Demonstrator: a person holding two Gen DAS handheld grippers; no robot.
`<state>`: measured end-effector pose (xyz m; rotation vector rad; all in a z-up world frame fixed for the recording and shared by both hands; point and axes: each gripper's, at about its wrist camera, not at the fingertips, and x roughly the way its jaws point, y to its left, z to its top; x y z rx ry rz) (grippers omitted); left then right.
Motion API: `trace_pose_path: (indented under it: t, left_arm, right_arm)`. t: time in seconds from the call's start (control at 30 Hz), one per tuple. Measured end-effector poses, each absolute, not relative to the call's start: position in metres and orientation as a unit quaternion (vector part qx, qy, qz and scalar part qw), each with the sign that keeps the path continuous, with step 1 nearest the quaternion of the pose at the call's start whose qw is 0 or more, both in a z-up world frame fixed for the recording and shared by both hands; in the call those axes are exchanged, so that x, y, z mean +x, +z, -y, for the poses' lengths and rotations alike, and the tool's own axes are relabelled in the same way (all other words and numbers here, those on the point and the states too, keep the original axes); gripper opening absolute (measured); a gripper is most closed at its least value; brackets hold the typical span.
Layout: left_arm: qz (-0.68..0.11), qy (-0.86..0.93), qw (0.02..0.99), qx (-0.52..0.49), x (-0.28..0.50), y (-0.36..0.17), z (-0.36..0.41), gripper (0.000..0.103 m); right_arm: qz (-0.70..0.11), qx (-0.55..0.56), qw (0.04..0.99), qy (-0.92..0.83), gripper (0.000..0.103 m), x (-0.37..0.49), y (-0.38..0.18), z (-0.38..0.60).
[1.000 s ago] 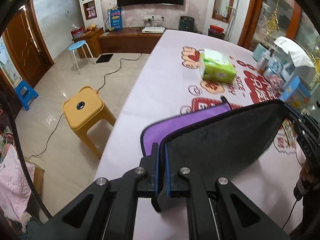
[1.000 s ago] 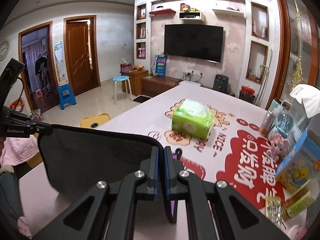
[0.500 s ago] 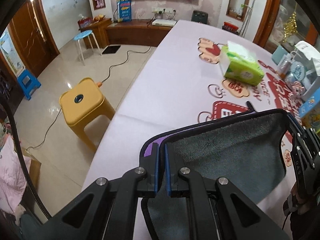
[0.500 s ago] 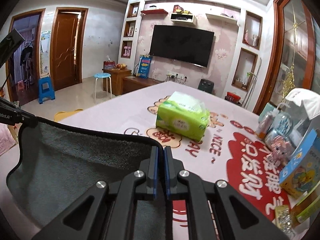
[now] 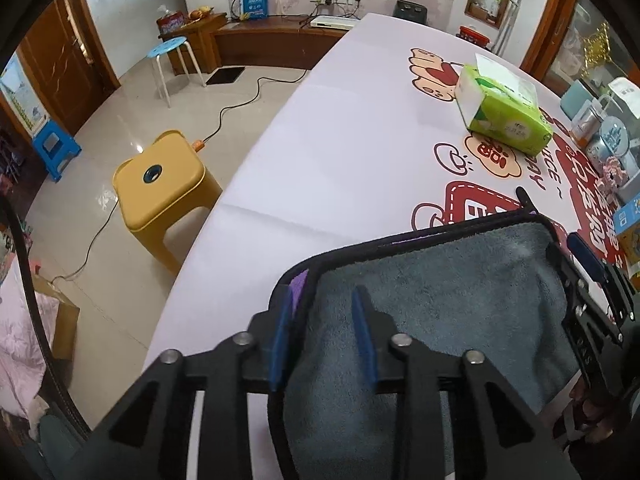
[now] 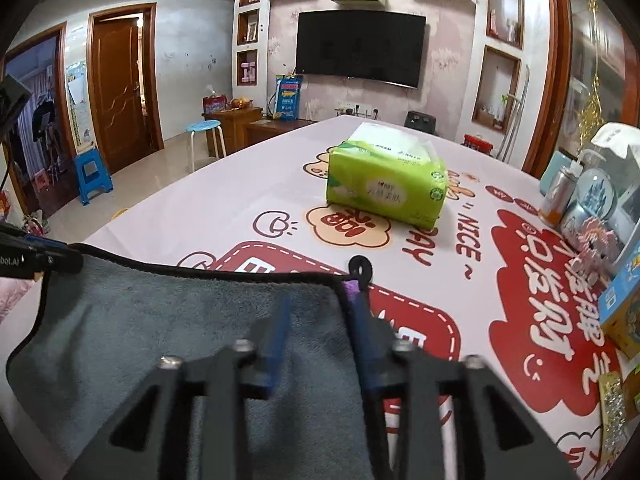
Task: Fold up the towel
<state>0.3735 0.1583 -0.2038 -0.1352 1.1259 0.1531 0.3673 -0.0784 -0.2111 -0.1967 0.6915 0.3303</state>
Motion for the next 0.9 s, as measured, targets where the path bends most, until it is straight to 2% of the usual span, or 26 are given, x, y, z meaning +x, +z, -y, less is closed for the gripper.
trace_pose_path:
  t: [0.13, 0.27, 0.47, 0.57, 0.9]
  left_arm:
    - [-0.533, 0.074, 0.839, -0.079, 0.362, -0.201, -0.16, 0.053]
    - [-0.53, 0.066, 0.841, -0.085, 0.346, -0.195, -0.157, 0.056]
    - [-0.529, 0.061, 0.841, -0.093, 0.314, -0.184, -0.149, 0.068]
    - [-0.53, 0.067, 0.841, -0.088, 0.292, -0.179, -0.145, 0.071]
    - [-0.534, 0.05, 0.84, -0.078, 0.209, -0.166, -0.136, 0.072]
  right_arm:
    - [-0.344, -0.093, 0.921, 0.158, 0.05, 0.364, -0.21, 0.081]
    - [-0.349, -0.083, 0.92, 0.156, 0.053, 0.354, -0.205, 0.087]
    - [-0.359, -0.071, 0.919, 0.148, 0.058, 0.328, -0.195, 0.097]
    - [-0.366, -0.07, 0.916, 0.148, 0.061, 0.308, -0.191, 0.103]
    - [-0.392, -0.055, 0.909, 0.131, 0.072, 0.218, -0.177, 0.128]
